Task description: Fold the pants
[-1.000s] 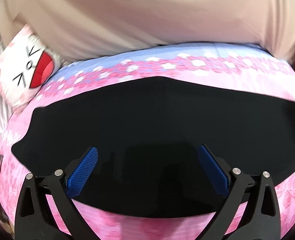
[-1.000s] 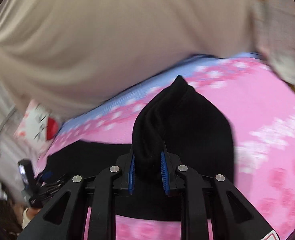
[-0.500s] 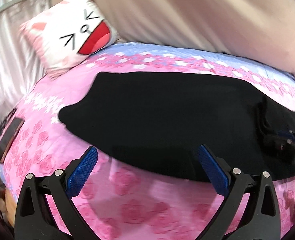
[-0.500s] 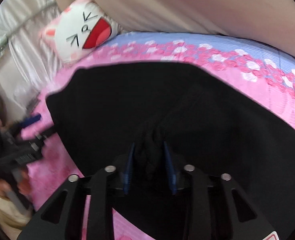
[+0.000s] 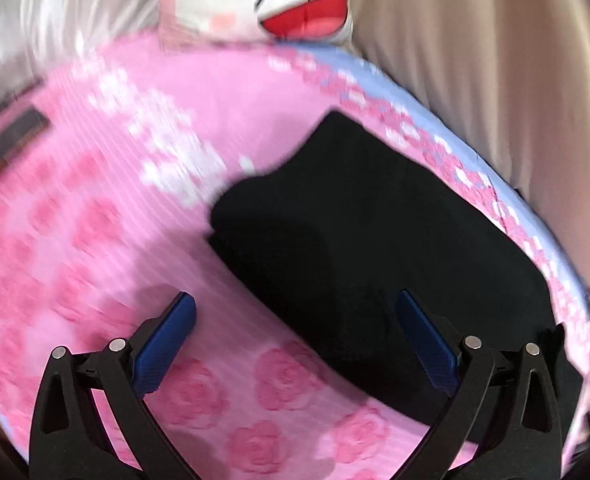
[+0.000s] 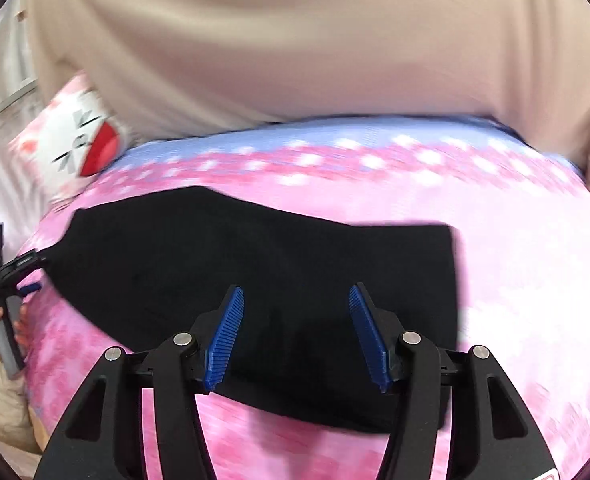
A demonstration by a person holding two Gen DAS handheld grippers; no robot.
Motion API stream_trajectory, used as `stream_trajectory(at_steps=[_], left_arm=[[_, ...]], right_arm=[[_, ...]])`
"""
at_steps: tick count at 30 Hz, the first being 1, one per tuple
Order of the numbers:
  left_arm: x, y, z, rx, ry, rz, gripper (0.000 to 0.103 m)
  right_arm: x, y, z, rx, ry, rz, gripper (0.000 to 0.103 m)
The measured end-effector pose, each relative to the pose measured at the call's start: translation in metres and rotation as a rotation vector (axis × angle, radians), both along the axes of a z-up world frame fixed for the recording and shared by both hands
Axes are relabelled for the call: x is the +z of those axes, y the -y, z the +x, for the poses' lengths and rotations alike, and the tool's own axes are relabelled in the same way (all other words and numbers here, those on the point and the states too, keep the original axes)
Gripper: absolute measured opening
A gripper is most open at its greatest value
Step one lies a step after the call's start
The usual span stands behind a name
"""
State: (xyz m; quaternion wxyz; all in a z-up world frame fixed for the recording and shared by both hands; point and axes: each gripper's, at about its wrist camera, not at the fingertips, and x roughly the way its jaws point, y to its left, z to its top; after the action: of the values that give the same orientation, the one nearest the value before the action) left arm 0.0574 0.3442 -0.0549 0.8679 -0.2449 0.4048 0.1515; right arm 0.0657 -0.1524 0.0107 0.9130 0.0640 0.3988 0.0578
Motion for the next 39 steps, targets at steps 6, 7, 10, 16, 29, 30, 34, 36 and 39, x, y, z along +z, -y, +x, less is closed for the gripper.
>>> stream_trajectory(at_steps=[6,7,10,16,29,30,34,36,39], left_arm=[[0.006,0.027,0.006,-0.009,-0.01,0.087,0.098],[0.005,0.029,0.008,-0.005,-0.019,0.093,0.098],[-0.001,0.031,0.01,0.01,-0.032,0.053,0.098],[-0.002,0.032,0.007,0.001,-0.041,0.069,0.098],[-0.008,0.035,0.03,-0.047,-0.021,0.176,0.096],[-0.007,0.038,0.032,-0.061,-0.009,0.185,0.087],[0.006,0.038,0.031,-0.08,0.037,0.19,0.019],[0.02,0.041,0.029,-0.097,0.076,0.165,0.017],[0.061,0.077,0.023,-0.169,0.174,0.215,0.017]], right_arm=[[-0.002,0.04,-0.008,-0.057,-0.012,0.05,0.055],[-0.001,0.028,-0.005,-0.012,-0.009,0.044,0.055],[-0.008,-0.036,0.01,0.2,-0.025,0.018,0.055],[-0.048,-0.157,0.043,0.464,-0.063,-0.137,0.055],[-0.051,-0.22,0.069,0.445,-0.013,-0.19,0.042],[-0.045,-0.217,0.062,0.462,-0.012,-0.151,0.046],[-0.018,-0.17,0.041,0.418,0.015,0.026,0.06],[-0.007,-0.129,0.028,0.318,0.047,0.021,0.062],[0.002,-0.063,0.013,0.137,0.067,-0.023,0.063]])
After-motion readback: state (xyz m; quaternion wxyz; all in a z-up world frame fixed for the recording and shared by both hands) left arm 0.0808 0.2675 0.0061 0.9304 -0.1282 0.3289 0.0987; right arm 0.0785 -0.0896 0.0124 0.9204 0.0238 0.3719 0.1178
